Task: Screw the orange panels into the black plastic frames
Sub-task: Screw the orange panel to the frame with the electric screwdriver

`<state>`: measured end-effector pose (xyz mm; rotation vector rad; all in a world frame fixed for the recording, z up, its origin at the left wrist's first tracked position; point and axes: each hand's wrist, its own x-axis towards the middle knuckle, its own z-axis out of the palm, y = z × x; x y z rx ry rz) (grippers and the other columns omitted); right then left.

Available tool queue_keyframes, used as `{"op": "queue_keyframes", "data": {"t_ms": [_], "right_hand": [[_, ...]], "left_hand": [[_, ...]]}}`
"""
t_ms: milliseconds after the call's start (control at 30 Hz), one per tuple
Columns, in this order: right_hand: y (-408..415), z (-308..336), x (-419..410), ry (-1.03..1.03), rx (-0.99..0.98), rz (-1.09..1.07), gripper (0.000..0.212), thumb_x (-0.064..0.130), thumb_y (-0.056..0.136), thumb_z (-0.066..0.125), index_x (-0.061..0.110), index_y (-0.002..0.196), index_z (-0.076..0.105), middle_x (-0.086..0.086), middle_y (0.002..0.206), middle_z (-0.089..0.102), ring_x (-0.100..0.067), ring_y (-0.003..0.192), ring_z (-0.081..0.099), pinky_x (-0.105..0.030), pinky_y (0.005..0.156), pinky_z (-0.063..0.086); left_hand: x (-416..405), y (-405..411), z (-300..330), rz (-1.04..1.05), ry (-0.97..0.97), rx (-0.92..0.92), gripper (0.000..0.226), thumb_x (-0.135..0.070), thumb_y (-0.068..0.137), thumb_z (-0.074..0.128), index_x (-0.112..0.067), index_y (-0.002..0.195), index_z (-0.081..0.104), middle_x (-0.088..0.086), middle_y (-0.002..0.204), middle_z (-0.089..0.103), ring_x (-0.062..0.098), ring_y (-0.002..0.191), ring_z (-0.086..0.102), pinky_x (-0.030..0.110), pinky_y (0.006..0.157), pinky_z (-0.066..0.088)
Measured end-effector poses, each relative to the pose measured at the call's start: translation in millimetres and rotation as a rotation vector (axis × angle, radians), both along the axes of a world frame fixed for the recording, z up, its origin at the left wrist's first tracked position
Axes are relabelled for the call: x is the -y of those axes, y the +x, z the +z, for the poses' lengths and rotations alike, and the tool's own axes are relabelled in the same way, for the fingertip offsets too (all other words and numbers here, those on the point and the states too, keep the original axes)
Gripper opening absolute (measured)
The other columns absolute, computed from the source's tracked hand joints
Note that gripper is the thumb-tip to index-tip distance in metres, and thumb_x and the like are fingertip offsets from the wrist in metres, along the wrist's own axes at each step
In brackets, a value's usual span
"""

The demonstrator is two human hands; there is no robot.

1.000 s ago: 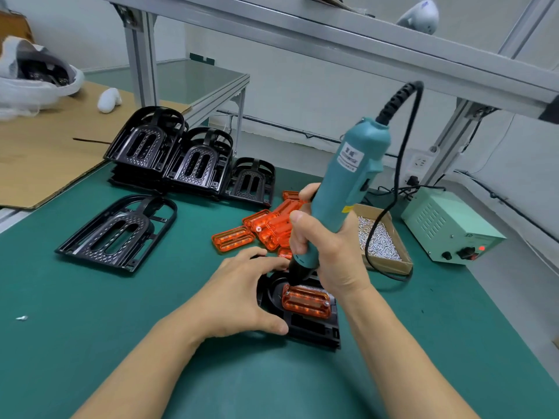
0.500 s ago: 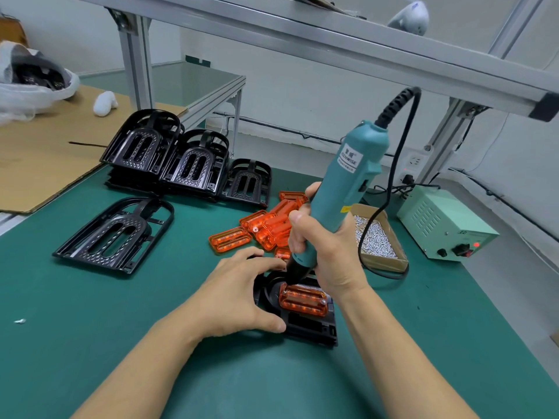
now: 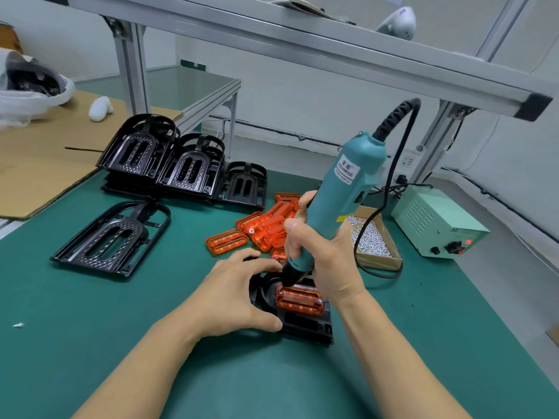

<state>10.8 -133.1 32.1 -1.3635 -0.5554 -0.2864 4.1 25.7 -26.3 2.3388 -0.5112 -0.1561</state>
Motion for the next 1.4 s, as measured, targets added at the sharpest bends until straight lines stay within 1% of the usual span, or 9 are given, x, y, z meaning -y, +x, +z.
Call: {"op": "queue_keyframes", "data": {"t_ms": [100,233,367,567,800,1067,1167,1267,1400], "right_hand": [[-1.1,1.5,-0.2,0.048,-0.014,-0.046,0.025,0.009,0.081,0.066,0.031,0.091,0.059,0.004,0.049,0.050,-0.016,0.044,0.042,-0.032,0.054,0.041],[-2.2,15.0,11.9,0.303,-0.103,-0.088,0.022,0.003,0.082,0.059,0.019,0.095,0.052,0.005,0.049,0.047,-0.012,0.042,0.042,-0.025,0.049,0.041],[-4.5,34.9,42.1,0.414,-0.088,-0.223,0.022,0.005,0.080,0.061,0.017,0.094,0.049,0.004,0.052,0.043,-0.010,0.042,0.041,-0.022,0.048,0.040],[-20.6,48.3,100.7,0.461,-0.084,-0.456,0.018,0.010,0.090,0.062,0.022,0.084,0.051,0.007,0.054,0.046,-0.007,0.044,0.042,-0.020,0.048,0.041],[-52.7,42.3,172.6,0.321,-0.359,-0.714,0.026,0.034,0.088,0.068,0.020,0.085,0.047,0.005,0.053,0.052,-0.008,0.044,0.048,-0.020,0.045,0.046],[-68.1,10.3,221.3,-0.174,-0.817,-0.770,0.032,0.036,0.089,0.067,0.014,0.104,0.050,-0.007,0.063,0.055,-0.015,0.045,0.051,-0.027,0.043,0.048],[-69.5,-1.8,224.8,-0.520,-0.899,-0.777,0.038,0.039,0.089,0.066,0.009,0.102,0.048,-0.007,0.056,0.056,-0.020,0.044,0.050,-0.028,0.047,0.044],[-66.8,-8.5,222.3,-0.978,-0.926,-0.806,0.040,0.046,0.090,0.062,0.011,0.095,0.044,-0.006,0.055,0.063,-0.016,0.037,0.054,-0.024,0.047,0.043],[-53.6,-8.4,216.2,-1.403,-0.943,-0.882,0.042,0.054,0.091,0.054,0.013,0.093,0.044,-0.003,0.063,0.065,-0.014,0.049,0.059,-0.027,0.051,0.039]], "left_hand": [[-0.2,-1.0,0.7,-0.007,-0.010,-0.005,0.088,-0.065,0.040,0.074,-0.053,0.123,0.048,-0.015,0.137,0.033,0.014,0.130,0.033,0.040,0.109,0.034],[-0.8,-1.4,2.0,-0.010,-0.014,-0.016,0.087,-0.064,0.040,0.074,-0.054,0.123,0.049,-0.017,0.139,0.032,0.014,0.131,0.031,0.041,0.109,0.034],[-1.6,-2.8,2.7,-0.014,-0.019,-0.035,0.088,-0.063,0.042,0.075,-0.054,0.125,0.047,-0.019,0.141,0.029,0.014,0.133,0.029,0.041,0.109,0.033],[-2.9,-2.8,3.1,-0.024,-0.013,-0.033,0.085,-0.061,0.045,0.079,-0.056,0.123,0.046,-0.018,0.145,0.025,0.012,0.135,0.024,0.040,0.112,0.029],[-2.9,-2.3,2.6,-0.040,-0.027,-0.010,0.079,-0.064,0.042,0.075,-0.063,0.114,0.044,-0.019,0.142,0.027,0.011,0.135,0.025,0.040,0.111,0.029],[-2.6,-3.3,3.7,-0.044,-0.045,0.000,0.079,-0.062,0.040,0.075,-0.061,0.114,0.047,-0.018,0.142,0.029,0.009,0.134,0.027,0.037,0.111,0.029],[-2.2,-3.4,3.7,-0.044,-0.041,0.003,0.079,-0.063,0.040,0.074,-0.061,0.113,0.046,-0.018,0.143,0.029,0.011,0.134,0.028,0.037,0.111,0.029],[-2.6,-3.1,3.4,-0.045,-0.040,0.010,0.078,-0.064,0.039,0.074,-0.062,0.113,0.046,-0.019,0.142,0.029,0.011,0.133,0.030,0.038,0.110,0.030],[-1.4,-3.5,4.0,-0.046,-0.041,0.010,0.080,-0.064,0.039,0.073,-0.060,0.115,0.046,-0.019,0.142,0.029,0.011,0.133,0.030,0.038,0.111,0.030]]}}
